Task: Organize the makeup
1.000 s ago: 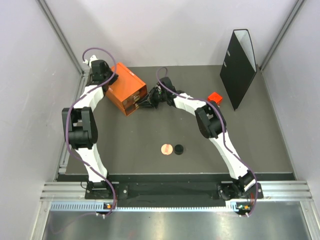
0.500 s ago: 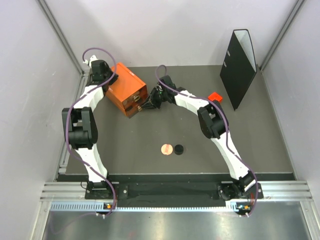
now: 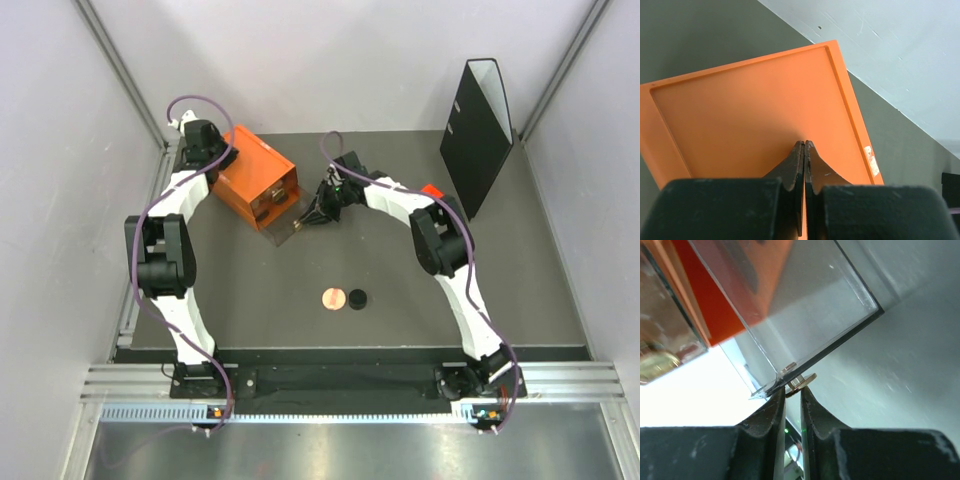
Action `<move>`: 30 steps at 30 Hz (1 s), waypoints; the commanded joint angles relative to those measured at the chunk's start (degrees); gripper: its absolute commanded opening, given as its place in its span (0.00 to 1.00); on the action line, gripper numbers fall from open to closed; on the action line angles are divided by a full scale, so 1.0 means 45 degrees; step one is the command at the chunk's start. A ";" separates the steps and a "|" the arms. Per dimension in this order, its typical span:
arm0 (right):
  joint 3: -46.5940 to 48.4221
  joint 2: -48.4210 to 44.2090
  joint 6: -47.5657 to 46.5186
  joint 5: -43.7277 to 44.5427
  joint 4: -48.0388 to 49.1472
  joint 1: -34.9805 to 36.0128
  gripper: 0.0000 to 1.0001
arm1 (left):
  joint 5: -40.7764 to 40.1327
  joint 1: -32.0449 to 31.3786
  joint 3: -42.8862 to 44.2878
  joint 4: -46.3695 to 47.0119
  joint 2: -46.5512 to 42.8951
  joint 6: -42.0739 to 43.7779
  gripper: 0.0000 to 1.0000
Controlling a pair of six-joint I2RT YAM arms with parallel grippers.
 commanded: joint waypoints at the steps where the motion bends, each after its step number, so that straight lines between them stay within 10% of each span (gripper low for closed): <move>1: -0.1314 -0.0833 -0.1850 0.1096 -0.1826 -0.0458 0.04 | -0.0519 0.0067 -0.0862 -0.3603 0.1364 0.0600 0.00; 6: -0.1571 -0.1381 -0.2221 0.1117 -0.1845 -0.0477 0.09 | -0.0519 0.0067 -0.0862 -0.3623 0.1403 0.0639 0.00; 13: 0.0183 -0.1889 -0.3759 0.1330 -0.3385 -0.0477 0.57 | -0.0500 0.0087 -0.0784 -0.3662 0.1365 0.0698 0.00; 30: -0.1276 -0.5091 -1.0677 0.7619 -0.9618 0.1277 0.80 | -0.0578 0.0048 -0.0784 -0.3915 0.1364 0.0952 0.00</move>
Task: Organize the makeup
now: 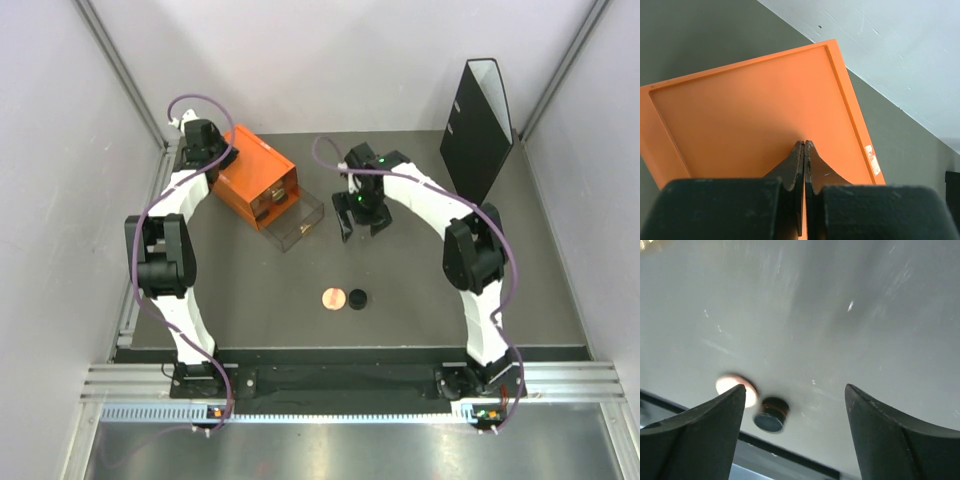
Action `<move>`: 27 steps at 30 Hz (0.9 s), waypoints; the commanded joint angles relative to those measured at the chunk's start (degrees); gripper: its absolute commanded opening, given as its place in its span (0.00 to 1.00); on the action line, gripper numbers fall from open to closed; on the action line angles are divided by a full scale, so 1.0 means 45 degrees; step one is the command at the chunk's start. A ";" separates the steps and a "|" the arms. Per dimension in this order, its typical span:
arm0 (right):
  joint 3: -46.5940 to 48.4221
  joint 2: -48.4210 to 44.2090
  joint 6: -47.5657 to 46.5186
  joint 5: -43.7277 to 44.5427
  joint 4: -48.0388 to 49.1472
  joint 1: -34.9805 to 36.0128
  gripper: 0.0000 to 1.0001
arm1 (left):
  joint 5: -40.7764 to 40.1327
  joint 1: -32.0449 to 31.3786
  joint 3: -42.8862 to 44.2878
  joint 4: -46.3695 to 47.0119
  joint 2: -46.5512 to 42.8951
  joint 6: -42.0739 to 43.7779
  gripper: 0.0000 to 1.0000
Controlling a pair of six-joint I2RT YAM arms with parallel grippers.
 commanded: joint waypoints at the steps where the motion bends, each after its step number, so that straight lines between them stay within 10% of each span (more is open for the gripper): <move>1: -0.0625 -0.1211 -0.1722 0.1752 -0.1206 0.1348 0.83 | -0.0617 0.0058 -0.0871 -0.3882 0.1340 0.0748 0.00; 27: -0.3185 -0.1642 -0.2132 0.0660 -0.1519 0.3459 0.83 | -0.0422 0.0077 -0.1047 -0.4039 0.1477 0.0826 0.00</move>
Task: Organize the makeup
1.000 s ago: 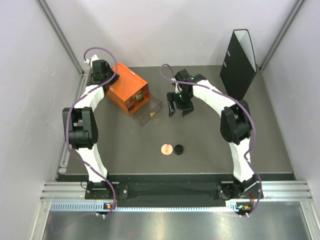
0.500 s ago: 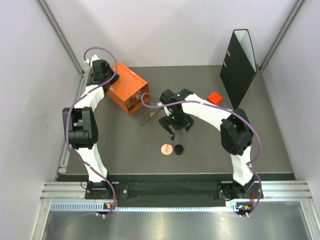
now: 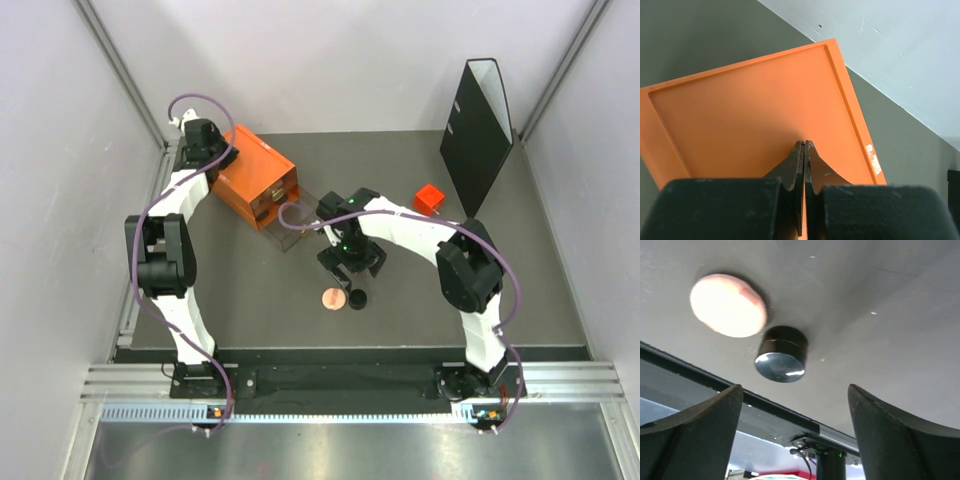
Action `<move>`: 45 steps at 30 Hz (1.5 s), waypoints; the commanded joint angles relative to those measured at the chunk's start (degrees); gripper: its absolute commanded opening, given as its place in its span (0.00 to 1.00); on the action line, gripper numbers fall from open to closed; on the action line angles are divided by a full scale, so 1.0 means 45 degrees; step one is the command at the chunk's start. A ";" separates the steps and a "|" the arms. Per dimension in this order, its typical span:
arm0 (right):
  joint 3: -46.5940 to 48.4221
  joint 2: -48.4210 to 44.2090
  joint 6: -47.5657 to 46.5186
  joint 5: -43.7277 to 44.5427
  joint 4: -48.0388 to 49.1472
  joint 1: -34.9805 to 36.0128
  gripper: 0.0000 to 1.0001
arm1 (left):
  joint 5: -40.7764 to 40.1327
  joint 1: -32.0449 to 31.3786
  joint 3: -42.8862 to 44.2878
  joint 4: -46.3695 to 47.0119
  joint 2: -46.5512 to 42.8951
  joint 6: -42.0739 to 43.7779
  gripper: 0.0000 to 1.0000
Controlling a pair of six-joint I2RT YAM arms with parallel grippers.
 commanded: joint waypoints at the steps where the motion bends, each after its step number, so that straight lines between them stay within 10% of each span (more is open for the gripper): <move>1: -0.0223 -0.0234 -0.0306 -0.0938 0.0259 0.0233 0.82 | -0.0451 0.0087 -0.1163 -0.3917 0.1443 0.0695 0.00; 19: -0.0400 0.1425 -0.0307 -0.0416 0.0201 0.1405 0.67 | -0.0431 0.0087 -0.0539 -0.4132 0.1676 0.1124 0.00; 30: 0.0556 0.1155 -0.0052 0.1988 -0.0053 0.1562 0.08 | -0.0236 0.0087 -0.0558 -0.4112 0.1775 0.0890 0.00; 45: 0.3466 0.0196 -0.0228 0.2049 0.1312 0.0762 0.00 | -0.0314 0.0087 -0.0578 -0.4190 0.1716 0.0910 0.00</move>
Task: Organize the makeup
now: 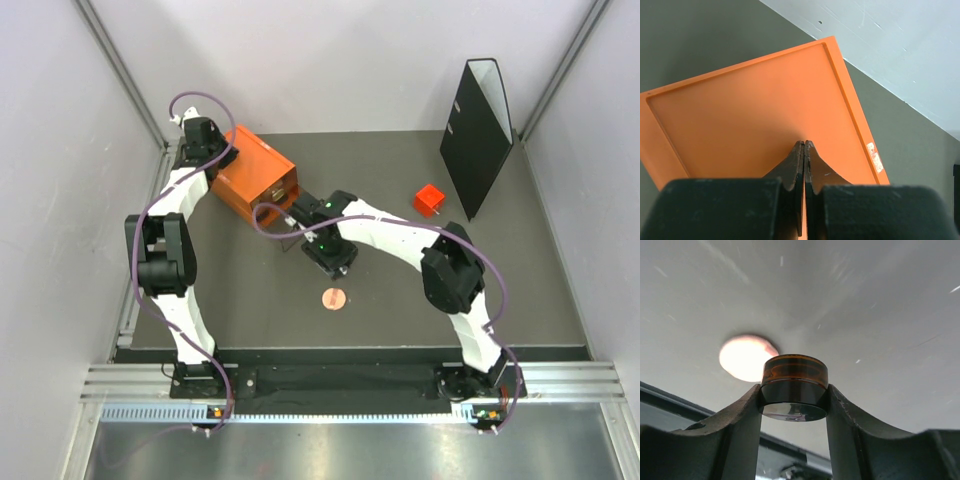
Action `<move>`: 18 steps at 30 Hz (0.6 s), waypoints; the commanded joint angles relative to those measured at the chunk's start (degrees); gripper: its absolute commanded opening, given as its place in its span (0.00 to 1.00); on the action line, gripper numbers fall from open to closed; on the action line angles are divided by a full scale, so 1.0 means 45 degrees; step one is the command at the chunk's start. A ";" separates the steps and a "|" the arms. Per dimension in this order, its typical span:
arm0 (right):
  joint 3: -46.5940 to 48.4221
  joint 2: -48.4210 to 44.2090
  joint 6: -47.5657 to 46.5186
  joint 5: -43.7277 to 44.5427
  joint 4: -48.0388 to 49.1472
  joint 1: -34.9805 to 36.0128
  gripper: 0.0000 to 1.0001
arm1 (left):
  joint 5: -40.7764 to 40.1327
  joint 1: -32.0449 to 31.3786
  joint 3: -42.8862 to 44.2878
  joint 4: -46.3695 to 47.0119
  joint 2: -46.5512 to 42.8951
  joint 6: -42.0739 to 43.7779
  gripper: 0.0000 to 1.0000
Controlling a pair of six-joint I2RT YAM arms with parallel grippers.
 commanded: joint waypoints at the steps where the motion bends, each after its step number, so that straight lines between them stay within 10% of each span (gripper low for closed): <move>1: 0.1301 -0.1076 -0.0034 -0.0175 0.1346 -0.0627 0.00 | -0.0528 0.0077 -0.0937 -0.3758 0.1575 0.0502 0.00; 18: 0.3799 0.1321 0.1704 -0.3946 0.6702 -0.2426 0.00 | -0.0430 0.0058 -0.0567 -0.3855 0.2005 0.0326 0.00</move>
